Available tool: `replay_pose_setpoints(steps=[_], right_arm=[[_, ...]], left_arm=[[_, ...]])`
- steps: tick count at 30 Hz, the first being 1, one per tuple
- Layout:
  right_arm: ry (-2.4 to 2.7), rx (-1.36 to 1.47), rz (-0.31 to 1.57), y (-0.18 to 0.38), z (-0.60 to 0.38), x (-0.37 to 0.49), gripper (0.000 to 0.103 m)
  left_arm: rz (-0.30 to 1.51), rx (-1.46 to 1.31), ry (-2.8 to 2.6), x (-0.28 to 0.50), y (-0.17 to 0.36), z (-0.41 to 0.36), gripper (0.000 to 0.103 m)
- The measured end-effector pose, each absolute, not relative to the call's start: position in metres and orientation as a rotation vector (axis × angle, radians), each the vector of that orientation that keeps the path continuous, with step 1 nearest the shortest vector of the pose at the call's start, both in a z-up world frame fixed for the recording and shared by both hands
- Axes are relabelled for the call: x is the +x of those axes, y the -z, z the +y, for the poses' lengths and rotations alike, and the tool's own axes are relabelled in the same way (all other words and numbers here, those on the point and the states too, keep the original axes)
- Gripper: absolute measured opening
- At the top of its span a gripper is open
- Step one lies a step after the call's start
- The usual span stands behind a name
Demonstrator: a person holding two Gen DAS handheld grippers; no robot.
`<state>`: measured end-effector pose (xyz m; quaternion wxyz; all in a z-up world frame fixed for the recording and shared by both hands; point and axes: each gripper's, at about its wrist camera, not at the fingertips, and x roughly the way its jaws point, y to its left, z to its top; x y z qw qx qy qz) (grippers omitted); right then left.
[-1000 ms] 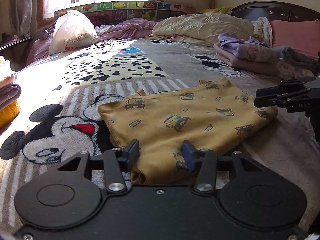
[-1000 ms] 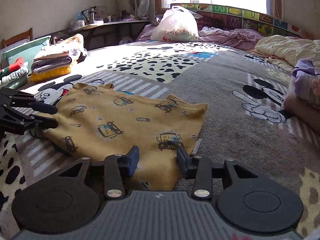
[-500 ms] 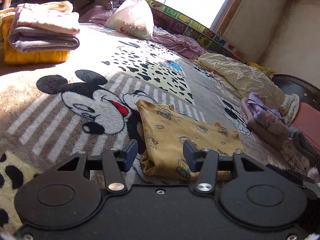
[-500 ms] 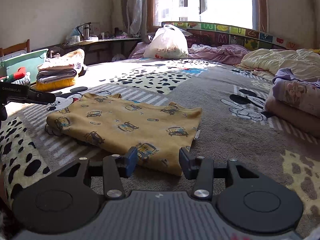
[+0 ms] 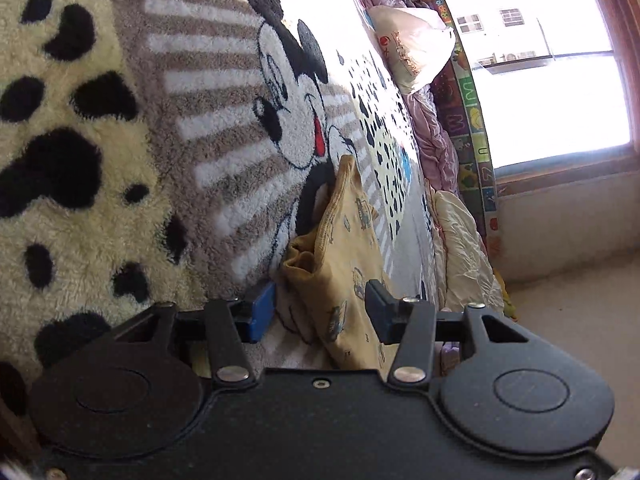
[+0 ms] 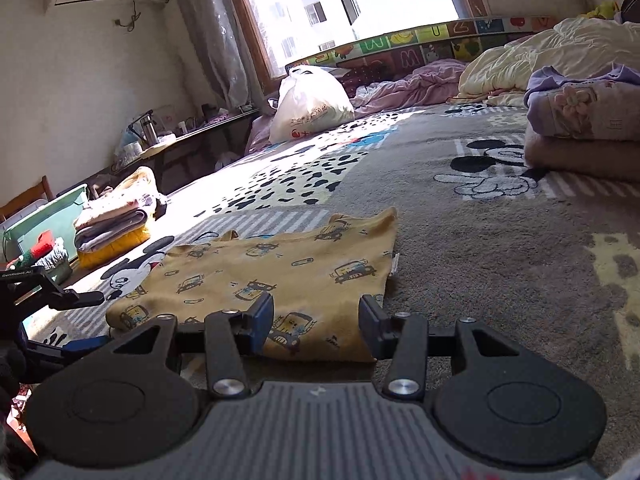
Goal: Fold clothes
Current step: 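Grasp the folded shirt edge with the left gripper and lift it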
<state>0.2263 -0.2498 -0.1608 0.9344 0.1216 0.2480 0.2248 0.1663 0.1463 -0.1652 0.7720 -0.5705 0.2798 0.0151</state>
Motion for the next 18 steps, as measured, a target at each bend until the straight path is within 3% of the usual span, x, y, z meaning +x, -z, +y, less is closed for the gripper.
replay_pose_setpoints(steps=[2, 6, 15, 18], right_arm=[[-0.457, 0.252, 0.530, 0.164, -0.248, 0.230, 0.048], [-0.432, 0.227, 0.562, 0.168, -0.244, 0.235, 0.048], [-0.408, 0.229, 0.604, 0.174, -0.247, 0.240, 0.050], [-0.420, 0.291, 0.604, 0.173, -0.256, 0.242, 0.050]], left_arm=[[0.600, -1.214, -0.055, 0.170, 0.162, 0.142, 0.046], [0.587, -1.170, -0.100, 0.177, 0.157, 0.133, 0.029], [0.557, -1.068, -0.198, 0.193, 0.144, 0.114, 0.017], [0.536, -0.905, -0.184, 0.200, 0.126, 0.096, 0.016]])
